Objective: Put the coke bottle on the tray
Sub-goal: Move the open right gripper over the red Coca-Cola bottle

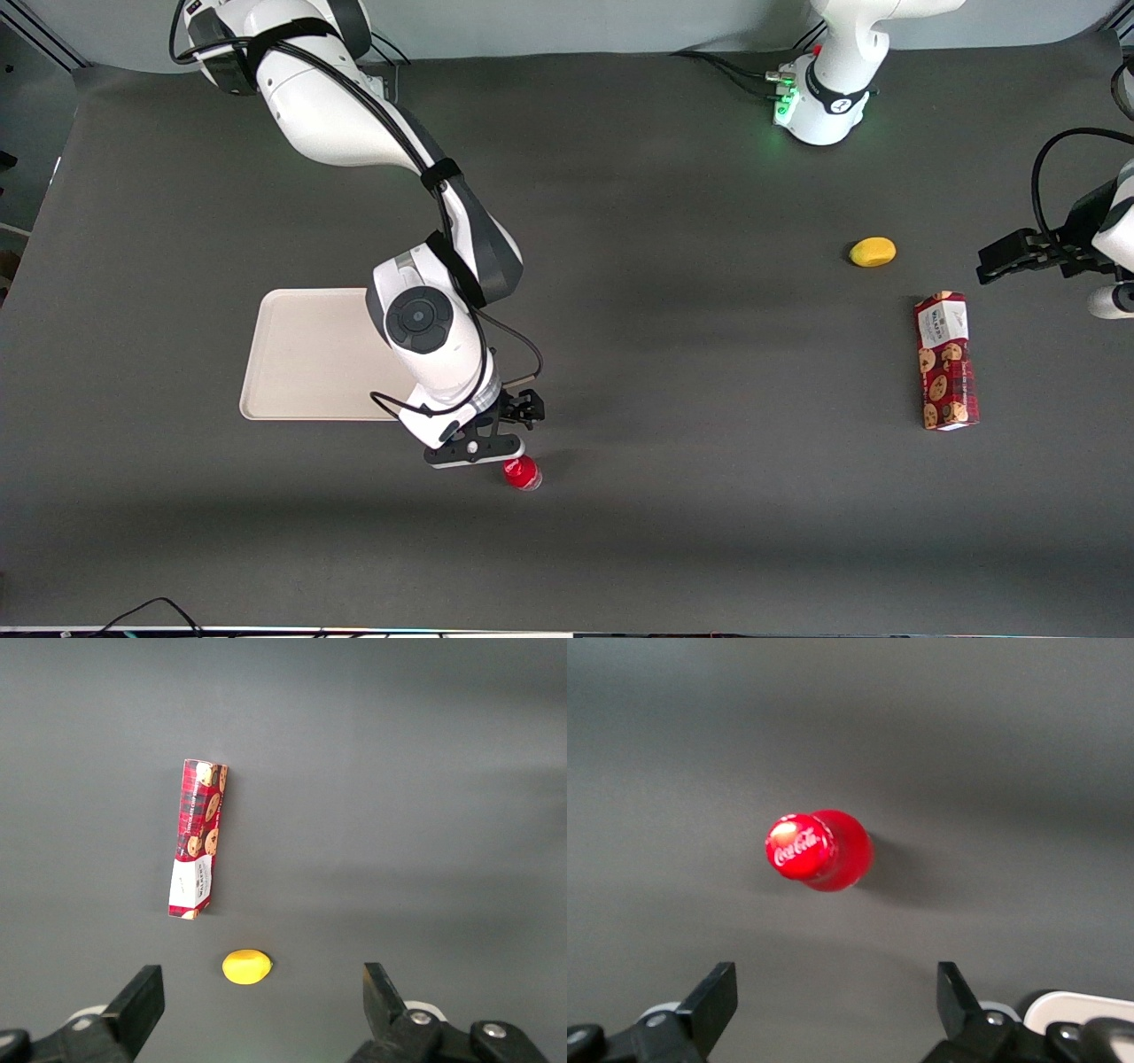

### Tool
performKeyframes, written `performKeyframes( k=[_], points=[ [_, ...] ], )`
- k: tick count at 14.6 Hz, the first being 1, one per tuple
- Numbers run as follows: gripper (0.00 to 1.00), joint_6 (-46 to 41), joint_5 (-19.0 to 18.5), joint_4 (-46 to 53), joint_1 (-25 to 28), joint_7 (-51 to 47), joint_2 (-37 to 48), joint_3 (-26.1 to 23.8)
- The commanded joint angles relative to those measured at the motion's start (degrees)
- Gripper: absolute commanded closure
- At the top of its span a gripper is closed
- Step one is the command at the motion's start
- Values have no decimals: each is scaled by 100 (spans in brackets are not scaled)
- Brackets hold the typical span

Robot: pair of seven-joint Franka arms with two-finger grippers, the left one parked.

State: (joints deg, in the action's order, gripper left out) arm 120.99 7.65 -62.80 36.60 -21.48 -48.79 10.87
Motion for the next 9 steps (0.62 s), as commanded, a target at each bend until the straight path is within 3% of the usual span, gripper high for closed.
performKeyframes(
  k=[1,9],
  points=[
    [0,-321,131,820,14,-67,-586,99],
    [0,-682,123,1006,5,29,-763,108]
  ],
)
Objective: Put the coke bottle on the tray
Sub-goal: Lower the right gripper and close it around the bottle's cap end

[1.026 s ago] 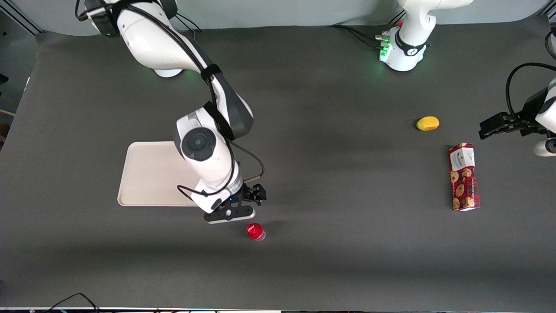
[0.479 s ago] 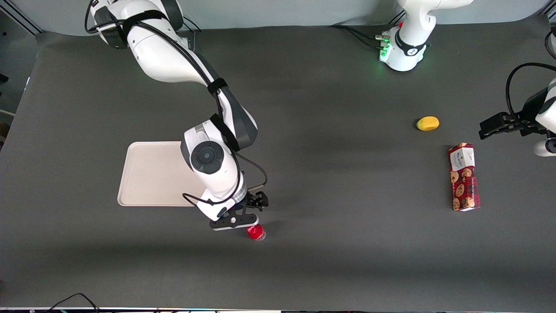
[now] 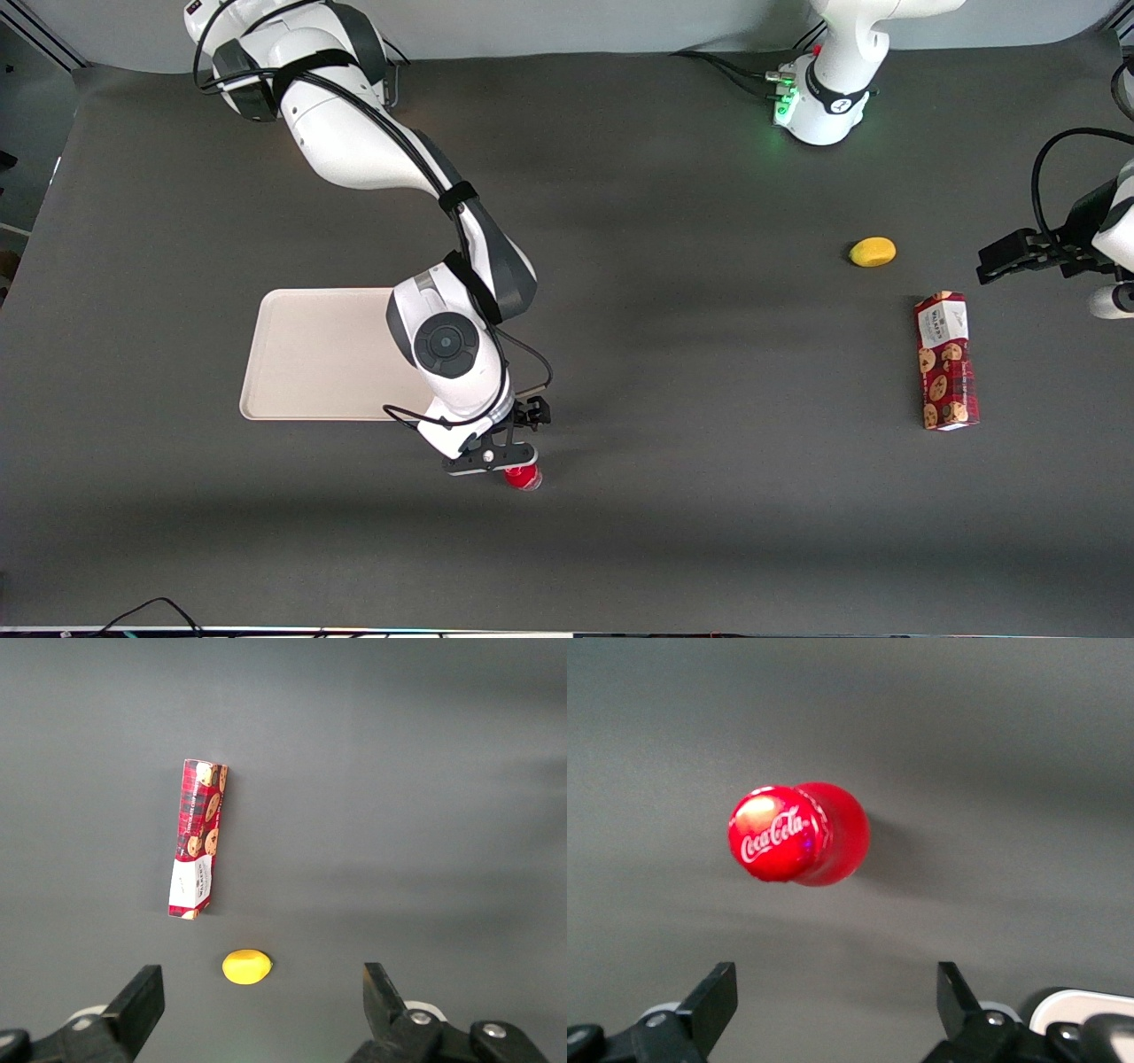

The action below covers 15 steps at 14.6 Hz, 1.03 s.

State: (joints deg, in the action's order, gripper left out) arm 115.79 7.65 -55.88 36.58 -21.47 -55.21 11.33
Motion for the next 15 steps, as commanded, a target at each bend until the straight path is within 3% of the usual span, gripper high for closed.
performKeyframes(
  k=[1,7,10,15],
  points=[
    [0,-162,123,315,-10,73,-104,63],
    [0,-58,131,464,-212,529,-8,10],
    [0,591,131,508,-186,530,-59,1],
    [0,953,131,508,-169,530,-226,1]
  ],
)
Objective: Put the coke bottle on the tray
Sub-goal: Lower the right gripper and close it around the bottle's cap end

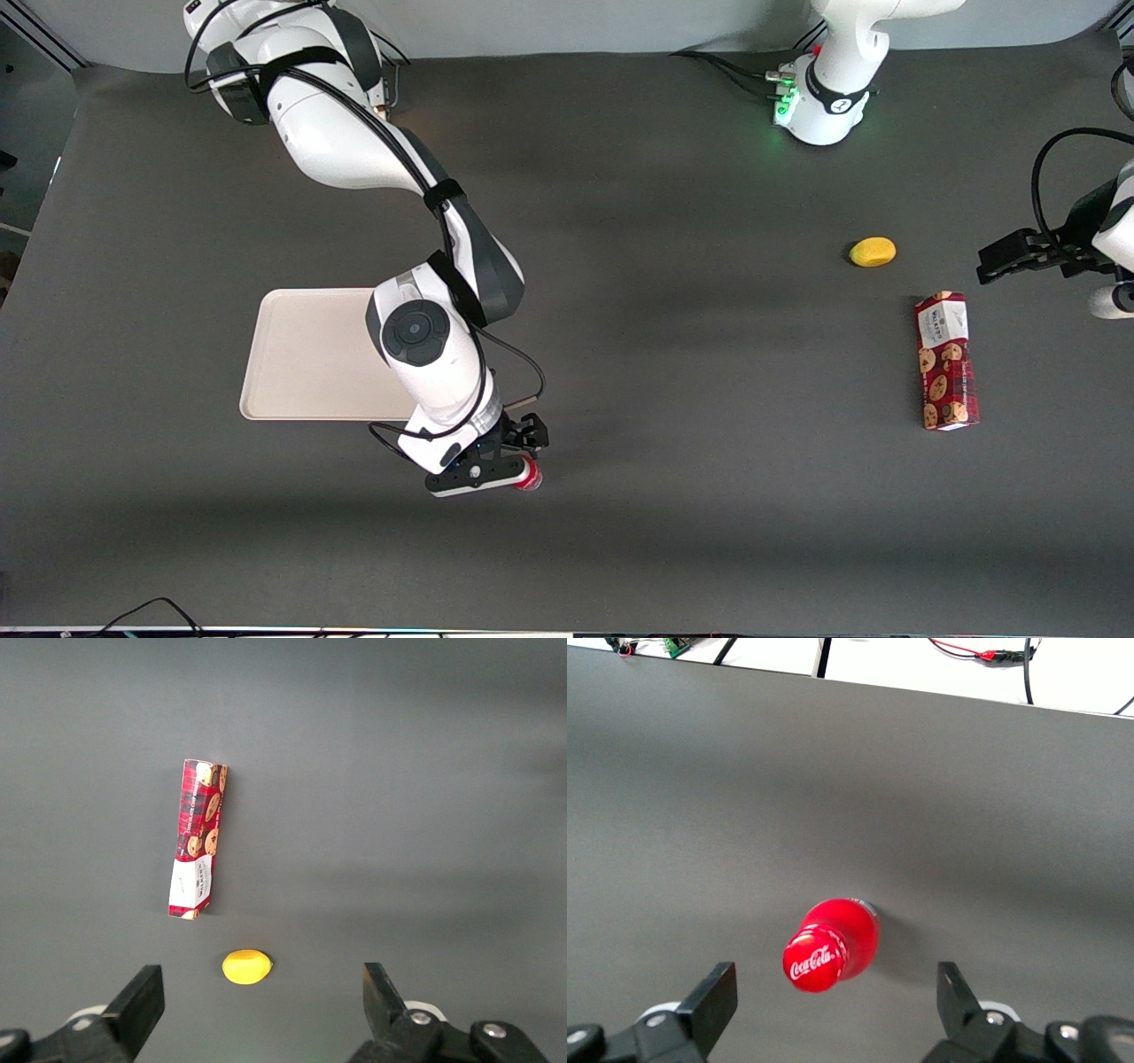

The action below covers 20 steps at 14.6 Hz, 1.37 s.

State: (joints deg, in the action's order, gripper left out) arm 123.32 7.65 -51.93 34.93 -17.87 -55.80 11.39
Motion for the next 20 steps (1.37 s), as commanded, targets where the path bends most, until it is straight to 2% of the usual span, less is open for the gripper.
performKeyframes(
  k=[1,5,8,10,11,14,17,18,20],
  points=[
    [0,288,131,113,14,161,-238,-5],
    [0,430,131,131,23,170,-344,-5],
    [9,474,131,131,23,170,-344,3],
    [24,474,131,122,14,170,-344,3],
    [28,474,131,122,23,178,-344,12],
    [52,535,131,122,23,459,-344,21],
    [97,553,131,113,14,600,-335,21],
    [100,588,123,113,14,600,-335,21],
    [100,588,122,113,14,635,-335,30]
  ],
)
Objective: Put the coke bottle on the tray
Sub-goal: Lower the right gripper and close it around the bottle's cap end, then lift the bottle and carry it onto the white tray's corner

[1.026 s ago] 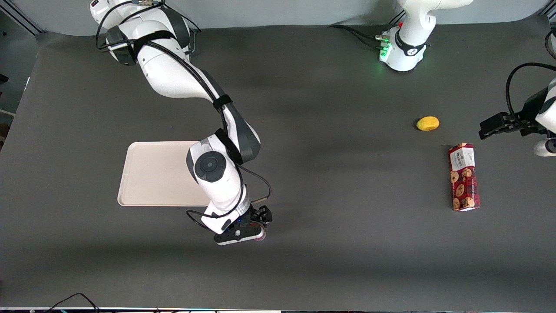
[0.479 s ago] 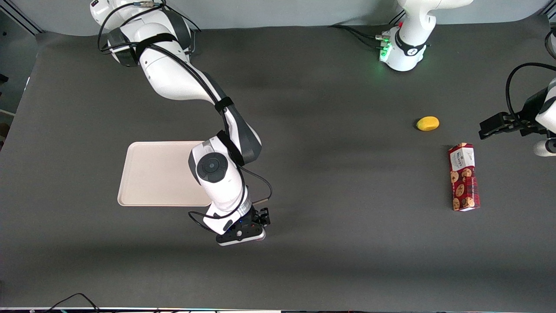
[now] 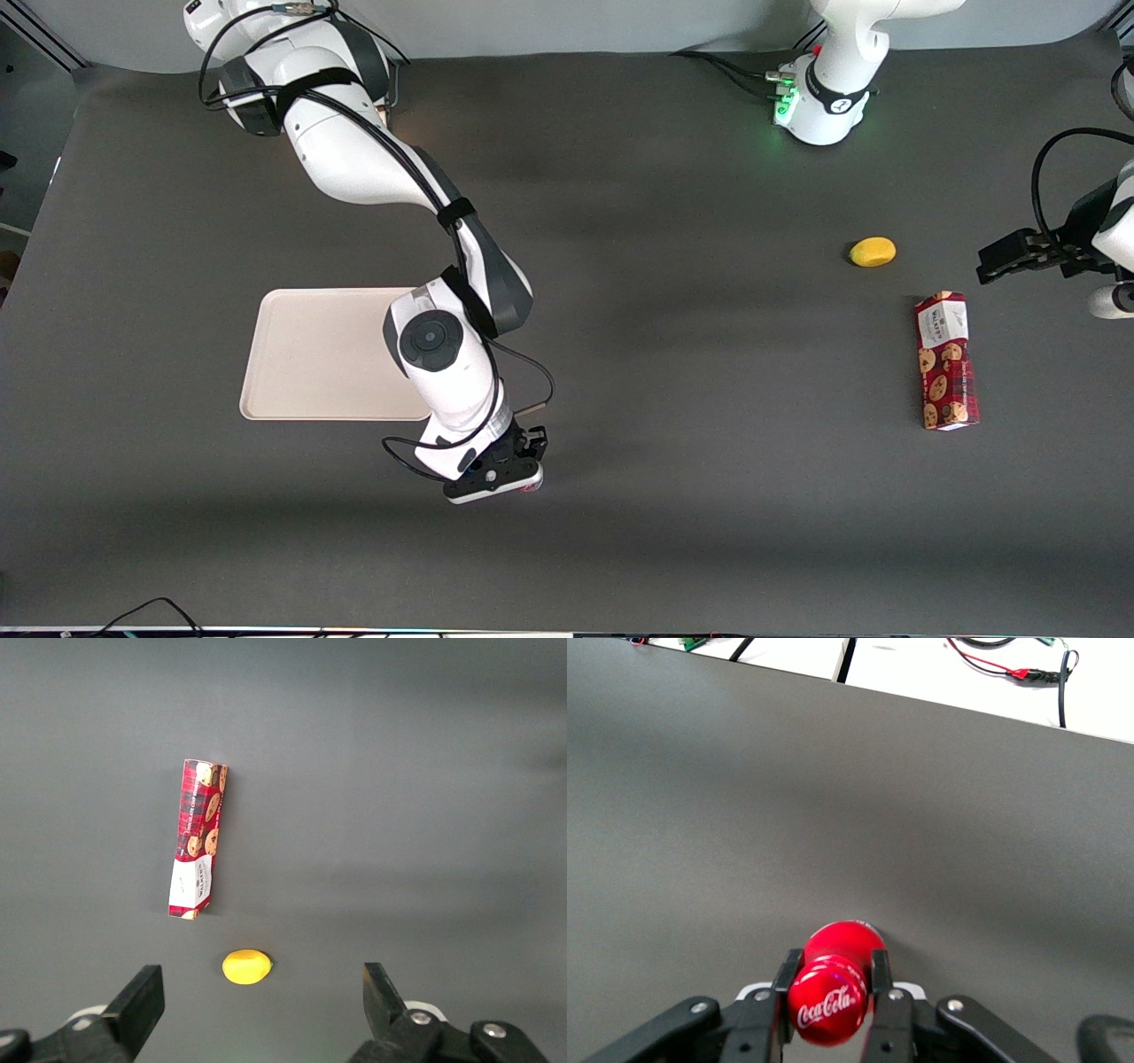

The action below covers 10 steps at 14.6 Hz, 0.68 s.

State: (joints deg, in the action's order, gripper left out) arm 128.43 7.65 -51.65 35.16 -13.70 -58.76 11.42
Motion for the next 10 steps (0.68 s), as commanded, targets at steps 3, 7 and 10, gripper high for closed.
performKeyframes(
  k=[3,7,10],
  points=[
    [100,-211,105,93,-27,324,40,53],
    [100,-1484,96,93,-53,333,610,54],
    [100,-2556,105,102,-62,447,1330,27]
  ],
)
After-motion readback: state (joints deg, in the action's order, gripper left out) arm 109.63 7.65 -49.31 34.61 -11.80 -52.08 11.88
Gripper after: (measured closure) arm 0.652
